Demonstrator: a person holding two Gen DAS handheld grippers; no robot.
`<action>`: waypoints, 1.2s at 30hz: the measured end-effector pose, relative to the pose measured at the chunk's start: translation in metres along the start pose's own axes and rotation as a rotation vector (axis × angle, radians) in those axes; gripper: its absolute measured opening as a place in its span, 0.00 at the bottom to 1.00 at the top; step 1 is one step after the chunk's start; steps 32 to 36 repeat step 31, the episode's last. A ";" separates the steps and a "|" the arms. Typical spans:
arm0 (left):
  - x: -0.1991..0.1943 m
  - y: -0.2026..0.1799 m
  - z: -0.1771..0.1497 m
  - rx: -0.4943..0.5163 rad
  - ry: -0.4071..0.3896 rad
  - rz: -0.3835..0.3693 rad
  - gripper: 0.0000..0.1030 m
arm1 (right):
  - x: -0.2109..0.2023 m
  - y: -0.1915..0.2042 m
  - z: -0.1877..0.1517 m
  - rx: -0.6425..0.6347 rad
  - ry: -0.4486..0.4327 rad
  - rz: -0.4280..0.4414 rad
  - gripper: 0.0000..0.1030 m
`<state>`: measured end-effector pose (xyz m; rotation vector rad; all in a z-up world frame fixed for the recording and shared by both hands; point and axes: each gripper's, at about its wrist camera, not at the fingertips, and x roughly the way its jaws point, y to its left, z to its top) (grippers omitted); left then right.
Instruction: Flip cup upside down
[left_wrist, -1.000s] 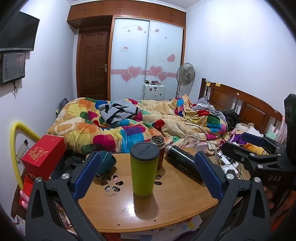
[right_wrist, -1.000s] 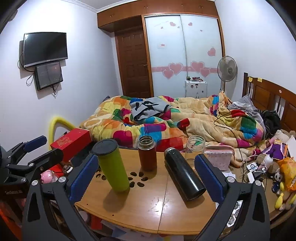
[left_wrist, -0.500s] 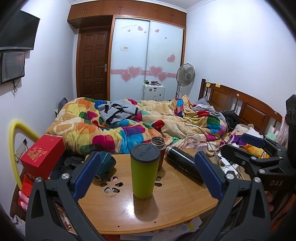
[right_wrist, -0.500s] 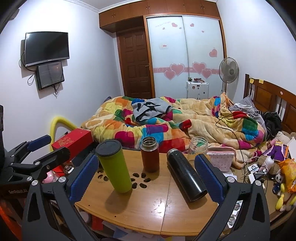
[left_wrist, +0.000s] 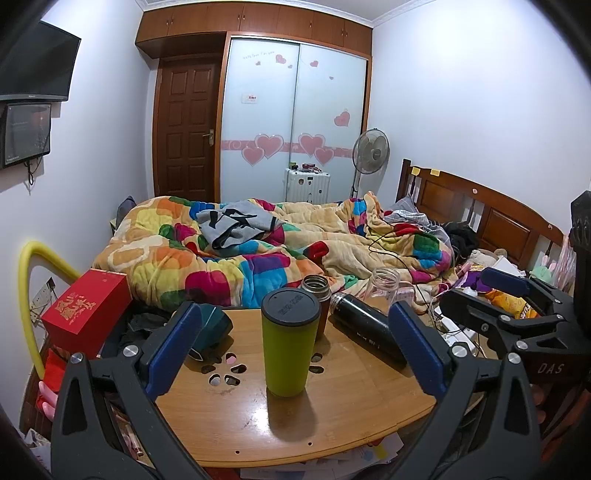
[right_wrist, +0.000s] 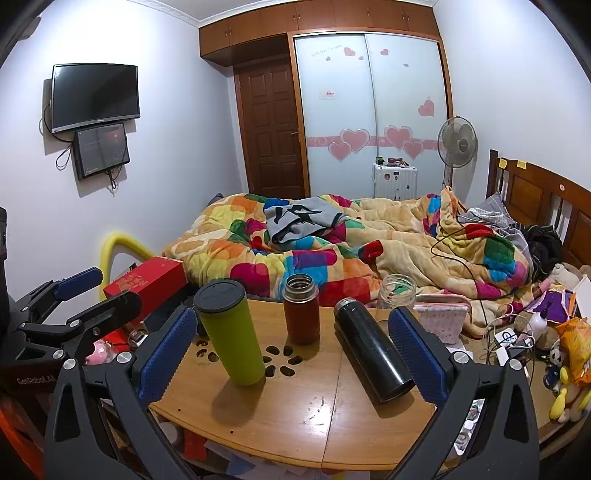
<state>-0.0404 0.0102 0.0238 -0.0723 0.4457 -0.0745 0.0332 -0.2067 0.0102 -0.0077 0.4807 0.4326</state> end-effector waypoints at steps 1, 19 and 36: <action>0.000 0.000 0.000 0.000 0.000 0.001 0.99 | 0.000 0.000 0.000 0.000 -0.001 0.000 1.00; -0.004 -0.001 0.008 -0.007 -0.008 -0.027 1.00 | -0.001 0.000 0.005 -0.006 -0.010 -0.006 1.00; -0.005 -0.004 0.007 -0.001 -0.013 -0.040 1.00 | -0.003 -0.004 0.005 -0.005 -0.011 -0.006 1.00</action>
